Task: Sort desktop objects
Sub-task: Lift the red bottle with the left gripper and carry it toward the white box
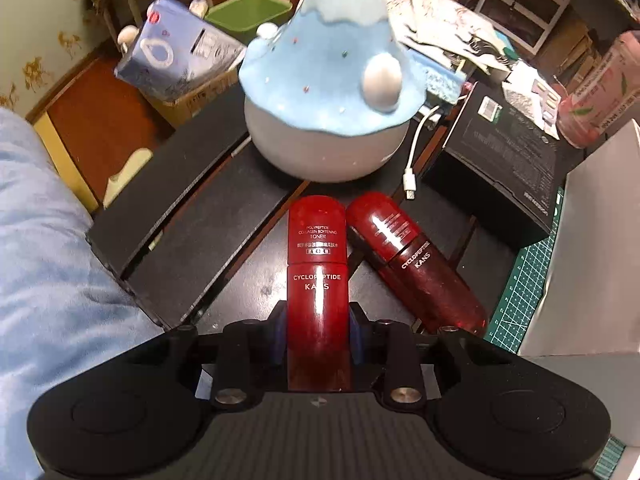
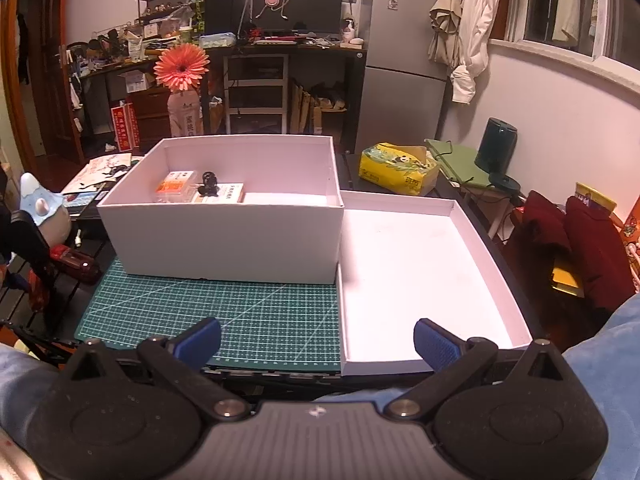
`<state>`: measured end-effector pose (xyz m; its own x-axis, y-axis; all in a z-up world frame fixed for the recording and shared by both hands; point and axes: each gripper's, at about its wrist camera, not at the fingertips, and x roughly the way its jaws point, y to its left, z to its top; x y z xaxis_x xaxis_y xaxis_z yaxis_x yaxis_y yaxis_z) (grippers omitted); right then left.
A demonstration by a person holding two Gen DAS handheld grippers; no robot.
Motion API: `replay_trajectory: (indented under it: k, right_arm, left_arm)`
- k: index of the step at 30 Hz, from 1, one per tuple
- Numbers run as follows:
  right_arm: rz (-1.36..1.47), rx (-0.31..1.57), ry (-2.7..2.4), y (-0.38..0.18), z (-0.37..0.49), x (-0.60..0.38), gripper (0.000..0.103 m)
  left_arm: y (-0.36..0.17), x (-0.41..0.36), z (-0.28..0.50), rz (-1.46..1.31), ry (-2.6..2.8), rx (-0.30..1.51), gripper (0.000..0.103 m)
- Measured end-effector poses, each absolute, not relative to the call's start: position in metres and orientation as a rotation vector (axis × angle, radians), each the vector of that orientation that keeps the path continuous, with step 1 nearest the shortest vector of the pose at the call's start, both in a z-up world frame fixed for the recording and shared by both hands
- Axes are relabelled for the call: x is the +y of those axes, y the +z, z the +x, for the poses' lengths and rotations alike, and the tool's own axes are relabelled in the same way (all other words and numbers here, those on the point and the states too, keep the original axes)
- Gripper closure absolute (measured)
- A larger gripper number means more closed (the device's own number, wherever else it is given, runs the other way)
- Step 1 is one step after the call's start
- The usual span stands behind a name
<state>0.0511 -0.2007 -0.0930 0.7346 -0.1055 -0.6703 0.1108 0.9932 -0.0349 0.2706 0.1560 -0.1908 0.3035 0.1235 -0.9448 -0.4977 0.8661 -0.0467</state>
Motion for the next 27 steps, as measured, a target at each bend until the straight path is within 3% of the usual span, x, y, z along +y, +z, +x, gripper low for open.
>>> replay_trajectory:
  k: [27]
  right_arm:
    - [-0.066,0.736,-0.004,-0.094,0.047,-0.178,0.0]
  left_arm:
    - [-0.112,0.116,0.24,-0.295,0.165,0.981,0.073]
